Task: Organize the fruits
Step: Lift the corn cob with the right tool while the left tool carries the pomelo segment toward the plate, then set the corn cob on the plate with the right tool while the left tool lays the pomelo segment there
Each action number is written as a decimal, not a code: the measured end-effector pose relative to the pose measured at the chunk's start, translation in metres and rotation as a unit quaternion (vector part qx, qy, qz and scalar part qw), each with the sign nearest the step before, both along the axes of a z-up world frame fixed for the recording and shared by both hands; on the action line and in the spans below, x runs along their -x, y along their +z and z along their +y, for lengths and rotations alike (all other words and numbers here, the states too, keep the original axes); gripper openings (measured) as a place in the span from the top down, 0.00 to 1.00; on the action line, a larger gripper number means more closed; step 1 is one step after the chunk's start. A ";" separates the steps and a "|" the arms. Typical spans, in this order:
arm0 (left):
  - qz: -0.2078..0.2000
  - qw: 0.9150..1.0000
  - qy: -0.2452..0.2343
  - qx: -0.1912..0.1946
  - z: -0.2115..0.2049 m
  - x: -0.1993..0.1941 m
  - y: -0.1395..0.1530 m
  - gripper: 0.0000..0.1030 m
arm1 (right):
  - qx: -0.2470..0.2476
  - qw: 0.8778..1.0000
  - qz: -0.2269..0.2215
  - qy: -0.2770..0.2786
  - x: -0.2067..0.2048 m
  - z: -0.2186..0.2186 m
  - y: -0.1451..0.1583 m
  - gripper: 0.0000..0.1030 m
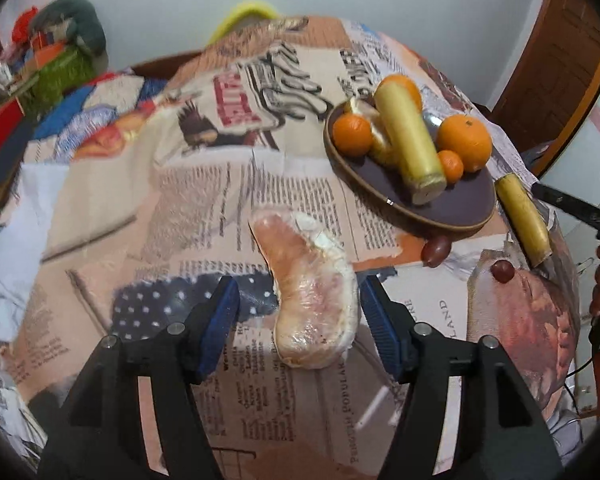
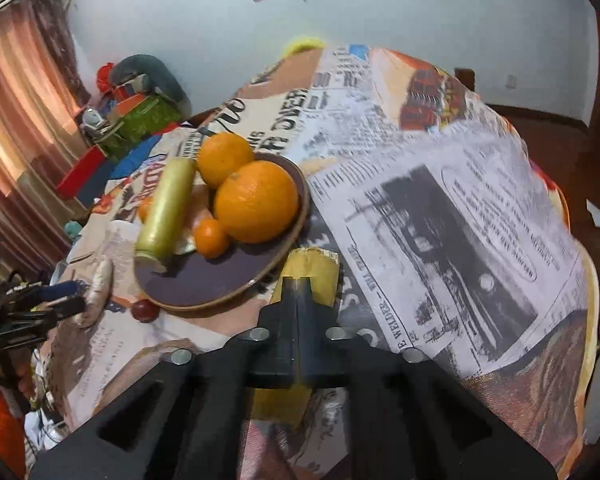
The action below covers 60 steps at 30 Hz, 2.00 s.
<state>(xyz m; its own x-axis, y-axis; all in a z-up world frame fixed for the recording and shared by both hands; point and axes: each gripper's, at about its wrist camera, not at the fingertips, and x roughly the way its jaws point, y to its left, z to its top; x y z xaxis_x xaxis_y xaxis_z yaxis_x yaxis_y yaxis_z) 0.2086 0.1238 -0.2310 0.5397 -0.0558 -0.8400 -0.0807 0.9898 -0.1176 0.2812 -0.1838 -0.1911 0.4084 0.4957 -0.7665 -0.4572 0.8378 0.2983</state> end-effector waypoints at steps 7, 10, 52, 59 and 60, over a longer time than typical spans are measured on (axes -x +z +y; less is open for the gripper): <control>-0.002 1.000 -0.005 0.011 -0.009 -0.017 -0.009 0.39 | 0.037 0.999 -0.009 0.006 -0.002 0.008 0.005 0.92; -0.005 1.000 -0.006 -0.006 -0.015 -0.024 -0.012 0.51 | 0.040 0.999 0.005 0.000 -0.007 0.008 -0.002 0.72; -0.126 0.991 -0.037 0.004 -0.048 -0.026 0.067 0.77 | -0.020 0.995 -0.086 0.034 0.008 0.029 0.055 0.66; -0.124 0.991 -0.040 0.007 -0.050 -0.043 0.061 0.77 | 0.000 0.995 -0.076 0.060 0.005 0.043 0.043 0.66; -0.123 0.992 -0.040 0.008 -0.050 -0.046 0.059 0.77 | 0.004 0.995 -0.074 0.063 0.004 0.046 0.040 0.66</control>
<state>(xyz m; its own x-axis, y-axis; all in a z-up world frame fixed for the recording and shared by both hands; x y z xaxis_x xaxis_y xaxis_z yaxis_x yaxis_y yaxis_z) 0.2545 0.0734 -0.1721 0.7209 -0.1194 -0.6827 0.0317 0.9897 -0.1396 0.2769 -0.1381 -0.1508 0.4523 0.5444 -0.7065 -0.5981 0.7727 0.2125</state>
